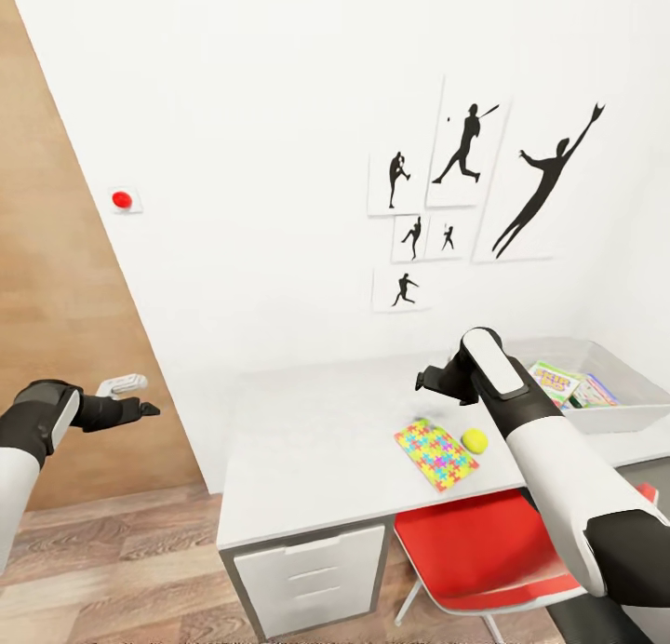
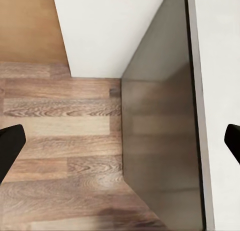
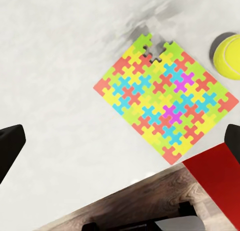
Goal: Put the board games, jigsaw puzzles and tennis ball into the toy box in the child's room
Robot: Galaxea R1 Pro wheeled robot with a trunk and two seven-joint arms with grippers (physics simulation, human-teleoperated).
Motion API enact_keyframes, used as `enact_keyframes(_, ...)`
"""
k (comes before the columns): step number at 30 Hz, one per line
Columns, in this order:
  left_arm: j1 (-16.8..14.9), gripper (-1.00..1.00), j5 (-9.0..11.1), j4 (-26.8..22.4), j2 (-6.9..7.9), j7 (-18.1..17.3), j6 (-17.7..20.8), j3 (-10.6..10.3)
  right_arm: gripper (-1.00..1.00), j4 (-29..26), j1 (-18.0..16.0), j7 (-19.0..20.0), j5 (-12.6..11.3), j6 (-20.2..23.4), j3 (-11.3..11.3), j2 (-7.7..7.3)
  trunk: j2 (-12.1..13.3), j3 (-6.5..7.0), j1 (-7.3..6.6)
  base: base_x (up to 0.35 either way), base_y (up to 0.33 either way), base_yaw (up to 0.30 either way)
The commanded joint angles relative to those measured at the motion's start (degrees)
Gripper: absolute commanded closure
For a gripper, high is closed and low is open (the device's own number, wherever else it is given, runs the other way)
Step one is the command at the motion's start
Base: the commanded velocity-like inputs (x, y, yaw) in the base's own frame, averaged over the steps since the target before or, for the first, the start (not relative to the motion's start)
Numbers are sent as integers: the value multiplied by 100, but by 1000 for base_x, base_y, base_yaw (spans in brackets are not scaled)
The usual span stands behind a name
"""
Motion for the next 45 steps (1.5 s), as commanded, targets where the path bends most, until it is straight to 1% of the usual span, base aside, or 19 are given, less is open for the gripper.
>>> enact_keyframes(1, -1, -100, -59, -6, -5, -48, 25, 34, -100, -5, -7, -58, -57, 16, 23, -7, -14, -23, 4, 0, 0, 0)
enact_keyframes(16, 6, -100, -51, -23, 14, -98, 28, 74, -100, -7, -11, -40, -57, 16, 23, -12, -14, -161, 4, 0, 0, 0)
enact_keyframes(18, 6, -100, -44, -28, 62, -130, 40, 93, -100, -13, -12, -36, -57, 16, 23, -22, -14, -179, 4, 0, 0, 0)
enact_keyframes(22, 6, -100, 0, -36, 242, -330, 60, 108, -100, -10, -79, -25, -57, 16, 29, -52, -14, -216, 4, 0, 0, 0)
enact_keyframes(24, 6, -100, -10, -38, 332, -569, 63, 104, -100, -4, -110, 12, -57, 16, 35, -60, -14, -235, 4, 0, 0, 0)
enact_keyframes(26, 6, -100, -30, -40, 424, -903, 62, 101, -100, 9, -135, 120, -55, 16, 38, -69, -14, -253, 4, 0, 0, 0)
enact_keyframes(27, 6, -100, -38, -40, 503, -1164, 61, 99, -100, 15, -151, 224, -48, 16, 42, -80, -14, -262, 4, 0, 0, 0)
enact_keyframes(28, 6, -100, -40, -40, 550, -1301, 61, 93, -100, 17, -161, 282, -44, 16, 43, -85, -14, -271, 4, 0, 0, 0)
enact_keyframes(29, 6, -100, -44, -40, 655, -1586, 59, 80, -100, 21, -186, 399, -34, 16, 46, -92, -14, -281, 4, 0, 0, 0)
enact_keyframes(30, 6, -100, -44, -40, 711, -1737, 58, 72, -100, 26, -200, 453, -25, 16, 48, -94, -14, -290, 4, 0, 0, 0)
enact_keyframes(31, 6, -100, -45, -41, 819, -2038, 56, 62, -100, 35, -234, 545, 5, 16, 52, -99, -14, -299, 4, 0, 0, 0)
enact_keyframes(32, 6, -100, -46, -41, 870, -2188, 55, 56, -100, 40, -249, 581, 26, 16, 53, -102, -14, -308, 4, 0, 0, 0)
enact_keyframes(33, 6, -100, -48, -41, 962, -2483, 54, 48, -100, 47, -279, 634, 84, 16, 55, -104, -14, -318, 4, 0, 0, 0)
enact_keyframes(34, 6, -100, -49, -41, 1000, -2629, 53, 45, -100, 50, -290, 654, 119, 16, 54, -106, -14, -327, 4, 0, 0, 0)
enact_keyframes(35, 6, -100, -49, -42, 1069, -2907, 53, 38, -100, 54, -307, 682, 197, 16, 51, -105, -14, -336, 4, 0, 0, 0)
enact_keyframes(36, 6, -100, -50, -44, 1098, -3036, 52, 34, -100, 55, -314, 692, 238, 16, 49, -105, -14, -345, 4, 0, 0, 0)
enact_keyframes(38, 6, -100, -60, -47, 1176, -3467, 52, 24, -100, 58, -332, 718, 365, 16, 44, -100, -14, -364, 4, 0, 0, 0)
enact_keyframes(41, 6, -100, -62, -49, 1210, -3695, 52, 20, -100, 59, -339, 762, 427, 16, 46, -99, -14, -391, 4, 0, 0, 0)
enact_keyframes(45, 6, -100, -66, -49, 1221, -3812, 56, 17, -100, 57, -343, 843, 459, 16, 49, -126, -14, -428, 4, 0, 0, 0)
